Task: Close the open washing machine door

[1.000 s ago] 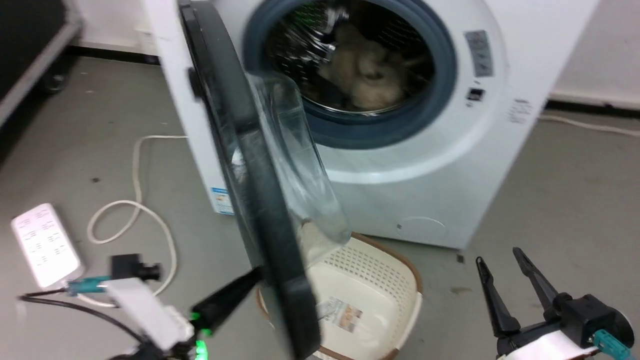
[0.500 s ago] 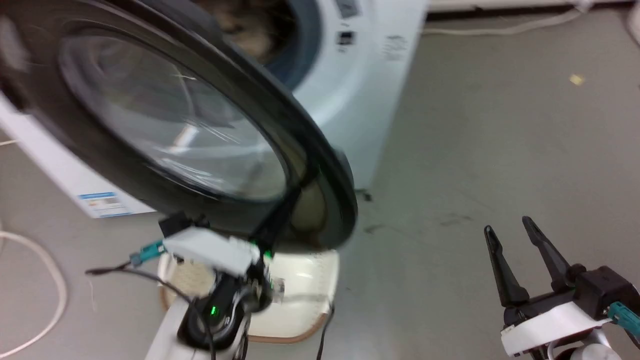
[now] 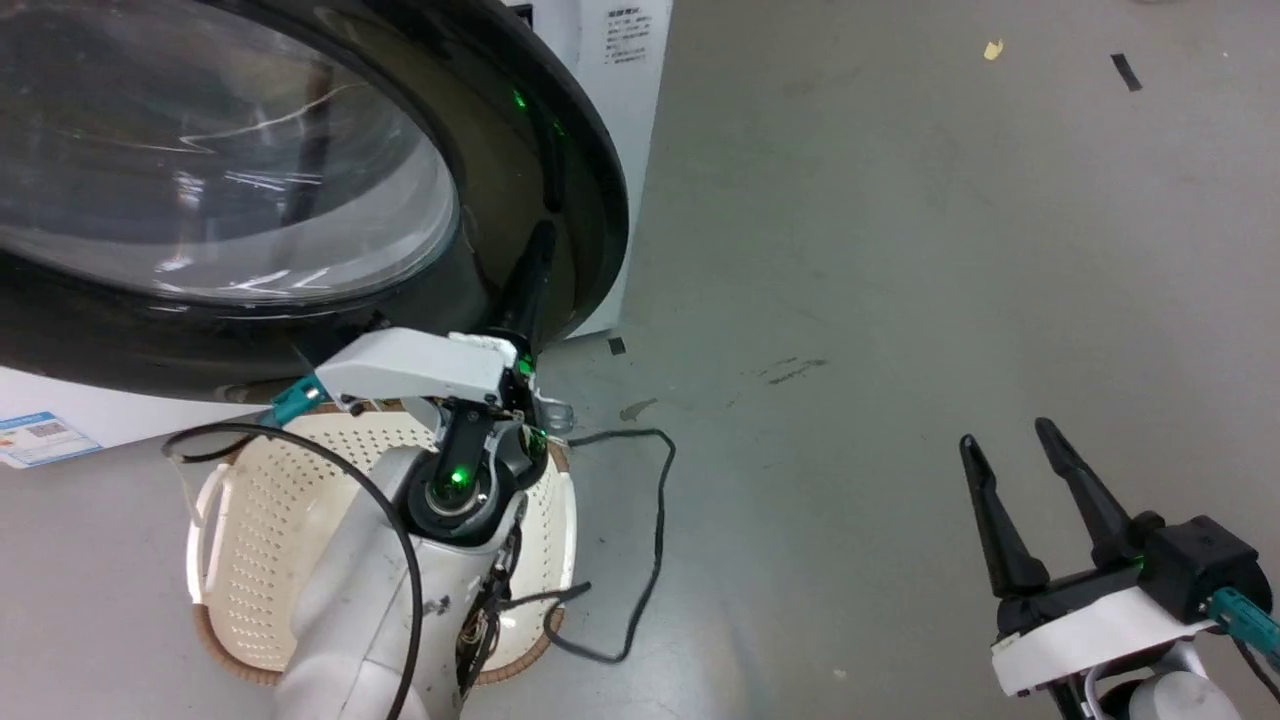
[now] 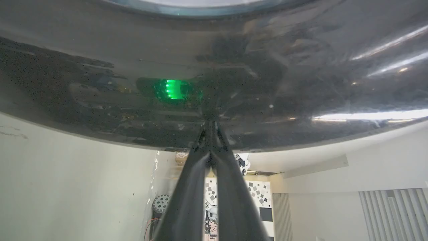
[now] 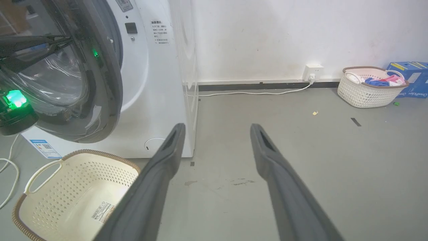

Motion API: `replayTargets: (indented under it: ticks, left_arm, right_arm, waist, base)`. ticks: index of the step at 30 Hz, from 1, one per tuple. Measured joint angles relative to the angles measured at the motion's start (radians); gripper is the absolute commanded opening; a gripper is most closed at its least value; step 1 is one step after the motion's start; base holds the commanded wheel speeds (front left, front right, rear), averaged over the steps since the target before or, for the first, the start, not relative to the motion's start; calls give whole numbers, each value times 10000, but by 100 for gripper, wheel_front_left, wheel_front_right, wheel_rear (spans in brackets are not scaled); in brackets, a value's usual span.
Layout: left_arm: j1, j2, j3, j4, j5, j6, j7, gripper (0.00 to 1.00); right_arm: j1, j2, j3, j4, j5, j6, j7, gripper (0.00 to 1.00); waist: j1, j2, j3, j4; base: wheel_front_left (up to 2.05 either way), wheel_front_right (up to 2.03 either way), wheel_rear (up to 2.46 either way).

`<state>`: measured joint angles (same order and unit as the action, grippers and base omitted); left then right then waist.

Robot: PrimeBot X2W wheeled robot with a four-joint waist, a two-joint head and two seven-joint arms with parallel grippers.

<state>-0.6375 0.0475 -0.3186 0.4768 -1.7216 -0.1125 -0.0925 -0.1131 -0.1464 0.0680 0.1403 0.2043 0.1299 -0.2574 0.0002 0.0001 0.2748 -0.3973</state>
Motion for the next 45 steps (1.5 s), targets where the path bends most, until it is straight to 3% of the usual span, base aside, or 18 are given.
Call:
replayTargets:
  ticks: [5,9,10,11,12,14,15,17,20,23,24,29,35,39,40,41,42,45]
  left_arm:
    - [47,-8,-199,261,-38,-84,-157,0]
    - [716,48,-33,-700,27,-136,-222,0]
    - [1016,136,-61,-1011,176,-136,-222,7]
    - [1336,276,-169,-1321,418,-136,-215,41]
    - [1685,405,-257,-1603,660,-136,-215,100]
    - [2442,729,-307,-2228,1007,-136,-339,100]
    - [3367,1392,-314,-3066,2054,-136,-1034,100]
    - [3876,1956,-378,-3361,3315,-136,-1425,100]
    - [4679,2339,-184,-3419,5208,-134,-1638,100]
    - [5397,1831,1030,-3797,7037,-36,-1638,100]
    - [5918,1340,1894,-4282,9214,6,-1639,100]
    - [6645,828,2592,-4725,12780,426,-1638,100]
    - [7068,485,2702,-5062,15455,846,-1638,100]
    - [7186,349,2581,-5099,16243,1110,-1638,100]
    - [7186,316,2535,-5147,16374,1195,-1638,100]
    - [7186,291,2460,-5175,16481,1241,-1639,100]
    - [7185,278,2397,-5179,16563,1281,-1638,100]
    - [7148,219,2134,-5210,16642,1304,-1638,100]
  right_arm:
    - [18,-13,-88,-40,10,0,0,100]
    - [110,81,-307,-255,512,0,0,100]
    - [142,50,-326,-320,516,0,0,100]
    - [198,31,-336,-389,516,0,0,100]
    - [262,15,-328,-449,518,0,0,100]
    - [436,15,-341,-545,606,0,0,100]
    - [669,2,-353,-654,715,0,0,100]
    - [798,-13,-353,-734,709,0,0,100]
    - [956,-50,-320,-815,573,0,0,100]
    - [1136,-104,-397,-917,318,0,0,100]
    - [1294,-138,-355,-961,105,0,0,100]
    - [1470,-180,-217,-999,-184,0,0,100]
    - [1560,-232,15,-976,-230,0,0,100]
    - [1557,-433,337,-968,-221,0,0,100]
    - [1554,-506,426,-961,-180,0,0,75]
    - [1543,-581,516,-943,-102,0,0,28]
    - [1523,-688,646,-940,-59,0,0,0]
    - [1308,-1154,1007,-1049,138,0,0,0]
  waist:
    - [-2,0,-211,346]
    - [-2,1,-488,766]
    - [-2,0,-568,892]
    - [-2,0,-650,1019]
    - [-2,0,-739,1147]
    - [-3,0,-932,1420]
    - [-3,0,-1216,1843]
    - [-3,0,-1406,2133]
    - [-3,-1,-1692,2545]
    - [-4,0,-1929,2955]
    - [-3,0,-2106,3330]
    - [-4,0,-2338,3753]
    - [-3,0,-2414,4039]
    - [-3,-1,-2296,4204]
    - [-2,-1,-2240,4252]
    - [-1,0,-2183,4306]
    - [-2,0,-2114,4363]
    - [-2,-1,-1799,4545]
  base:
    - [0,0,0]
    - [0,0,0]
    - [0,0,0]
    - [0,0,0]
    - [0,0,0]
    - [0,0,0]
    - [0,0,0]
    - [0,0,0]
    - [0,0,0]
    - [0,0,0]
    - [0,0,0]
    - [0,0,0]
    - [0,0,0]
    - [0,0,0]
    - [0,0,0]
    - [0,0,0]
    - [0,0,0]
    - [0,0,0]
